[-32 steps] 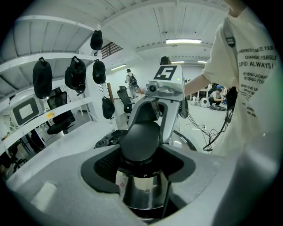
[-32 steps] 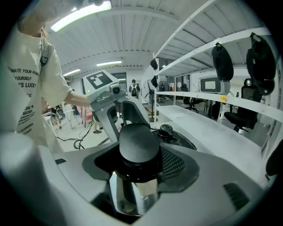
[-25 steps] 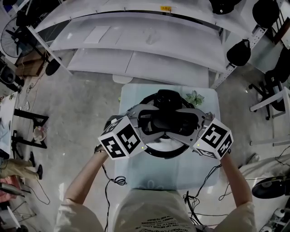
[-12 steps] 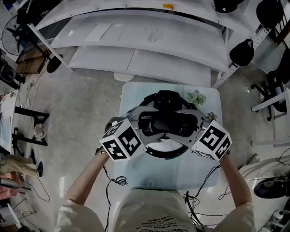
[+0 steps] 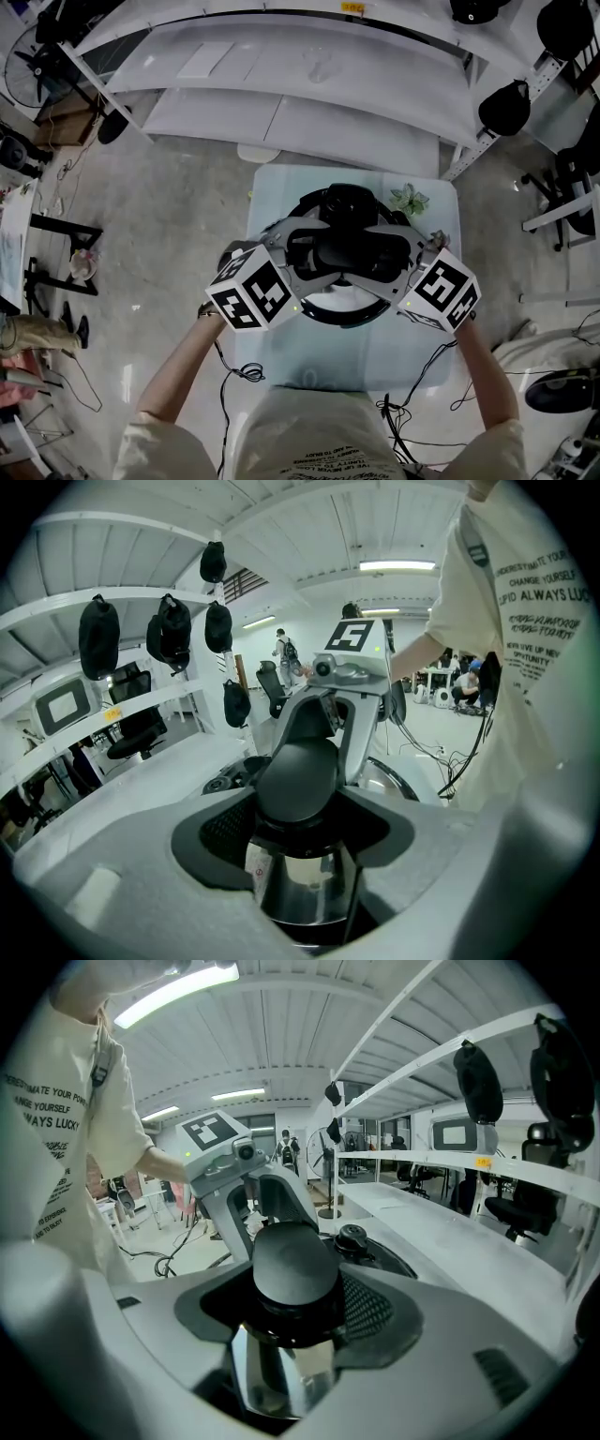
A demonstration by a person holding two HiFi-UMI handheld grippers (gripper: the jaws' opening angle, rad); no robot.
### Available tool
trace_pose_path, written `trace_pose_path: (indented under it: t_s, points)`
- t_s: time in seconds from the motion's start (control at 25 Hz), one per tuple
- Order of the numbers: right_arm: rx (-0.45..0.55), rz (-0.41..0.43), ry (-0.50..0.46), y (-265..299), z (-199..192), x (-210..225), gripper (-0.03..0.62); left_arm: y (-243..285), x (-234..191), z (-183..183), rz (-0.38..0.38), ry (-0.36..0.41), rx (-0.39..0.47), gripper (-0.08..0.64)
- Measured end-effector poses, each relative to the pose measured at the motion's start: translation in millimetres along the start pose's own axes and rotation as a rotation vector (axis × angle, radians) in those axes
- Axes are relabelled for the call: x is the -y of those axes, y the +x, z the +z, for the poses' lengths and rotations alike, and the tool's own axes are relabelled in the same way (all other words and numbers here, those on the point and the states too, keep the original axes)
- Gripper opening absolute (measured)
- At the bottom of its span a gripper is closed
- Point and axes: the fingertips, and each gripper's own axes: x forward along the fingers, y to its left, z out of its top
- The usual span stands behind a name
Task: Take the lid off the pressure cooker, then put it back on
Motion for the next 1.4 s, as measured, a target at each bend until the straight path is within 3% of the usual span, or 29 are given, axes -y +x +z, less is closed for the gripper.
trace_pose_path:
  t_s: [0.44, 0.92, 1.12, 1.4]
  points:
    - [0.014, -0.020, -0.011, 0, 1, 0, 0.281, -1, 0, -1, 0.025, -0.003, 0.039, 0.275]
    - [0.068, -0.074, -0.016, -3, 3, 1, 0.287, -7, -5, -5, 0.089, -0.129, 0.116, 0.298]
    - [0.146, -0.105, 0.057, -14, 6, 4, 0.288, -10, 0, -6, 0.126, -0.154, 0.143, 0.301]
    - [0.285, -0.190, 0.175, -43, 5, -3, 0.270, -35, 4, 3, 0.218, -0.300, 0.296, 0.299]
